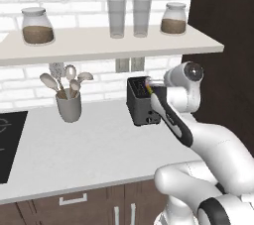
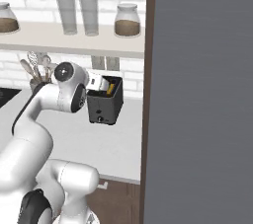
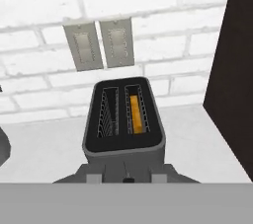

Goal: Start the toaster. Once the lever pops up, take the bread to the plate on the dining counter.

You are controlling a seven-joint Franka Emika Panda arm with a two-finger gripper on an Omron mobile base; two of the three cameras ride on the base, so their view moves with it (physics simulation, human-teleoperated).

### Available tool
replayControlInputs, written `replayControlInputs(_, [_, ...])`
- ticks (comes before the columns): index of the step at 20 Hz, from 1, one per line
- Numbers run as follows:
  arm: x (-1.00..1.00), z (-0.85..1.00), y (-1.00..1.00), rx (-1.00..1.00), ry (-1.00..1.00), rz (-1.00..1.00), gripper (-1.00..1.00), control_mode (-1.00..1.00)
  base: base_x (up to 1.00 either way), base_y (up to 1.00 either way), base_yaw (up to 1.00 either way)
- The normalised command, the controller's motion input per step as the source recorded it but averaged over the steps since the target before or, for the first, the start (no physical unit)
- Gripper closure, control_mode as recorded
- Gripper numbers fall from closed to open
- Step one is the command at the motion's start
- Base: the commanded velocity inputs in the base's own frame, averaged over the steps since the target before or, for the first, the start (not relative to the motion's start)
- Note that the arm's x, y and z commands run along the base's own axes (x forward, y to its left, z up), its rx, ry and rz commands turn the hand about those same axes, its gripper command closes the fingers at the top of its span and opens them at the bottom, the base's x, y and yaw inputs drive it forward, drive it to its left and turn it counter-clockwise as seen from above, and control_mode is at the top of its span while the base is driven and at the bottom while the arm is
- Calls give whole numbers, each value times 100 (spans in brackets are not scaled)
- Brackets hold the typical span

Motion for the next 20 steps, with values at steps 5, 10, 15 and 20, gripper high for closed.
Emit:
replayControlInputs(5, [0,49,-18,0,16,-2,-100,-100,0,0,0])
replayControlInputs(10, [-9,13,-17,2,10,0,-100,-100,0,0,0])
replayControlInputs(15, [-34,-7,-2,0,0,0,-100,-100,0,0,0])
replayControlInputs(20, [-22,-1,0,0,0,0,-100,-100,0,0,0])
